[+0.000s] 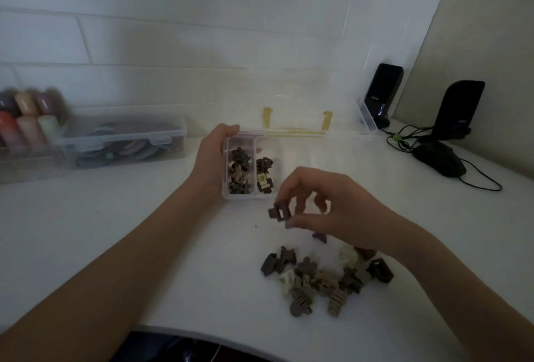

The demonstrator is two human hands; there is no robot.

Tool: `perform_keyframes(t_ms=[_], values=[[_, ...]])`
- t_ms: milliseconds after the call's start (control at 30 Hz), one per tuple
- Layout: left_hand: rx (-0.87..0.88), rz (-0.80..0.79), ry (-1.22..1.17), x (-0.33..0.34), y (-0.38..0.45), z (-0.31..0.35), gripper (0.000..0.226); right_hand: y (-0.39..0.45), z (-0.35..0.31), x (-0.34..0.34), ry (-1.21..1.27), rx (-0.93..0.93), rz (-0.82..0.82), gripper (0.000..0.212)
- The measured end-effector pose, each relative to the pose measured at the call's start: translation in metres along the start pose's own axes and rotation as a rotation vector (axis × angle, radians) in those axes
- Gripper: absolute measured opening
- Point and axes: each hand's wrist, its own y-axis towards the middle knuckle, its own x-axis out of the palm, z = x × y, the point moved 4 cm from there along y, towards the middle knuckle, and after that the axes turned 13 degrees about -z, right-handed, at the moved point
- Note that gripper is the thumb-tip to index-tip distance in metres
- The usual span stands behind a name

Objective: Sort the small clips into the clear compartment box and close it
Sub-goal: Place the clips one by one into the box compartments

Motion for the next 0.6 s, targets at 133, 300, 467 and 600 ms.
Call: perform_keyframes(t_ms=[133, 300, 467, 600], values=[[-0.01, -0.002, -0.003, 0.002, -0.001, 0.001, 0.052, 0.0, 0.003, -0.003, 0.109, -0.038, 0.293, 0.025], [0.044, 0.007, 0.043, -0.001, 0.003, 0.001, 0.037, -0.001, 0.008, -0.008, 0.081, -0.045, 0.414, 0.025], [0.033, -0.003, 0.029, 0.0, 0.003, 0.0, 0.039, -0.002, 0.011, -0.005, -0.089, -0.024, 0.425, 0.031], [0.033, -0.015, 0.014, 0.0, 0.003, -0.002, 0.029, -0.001, 0.01, -0.001, -0.24, -0.026, 0.384, 0.032]])
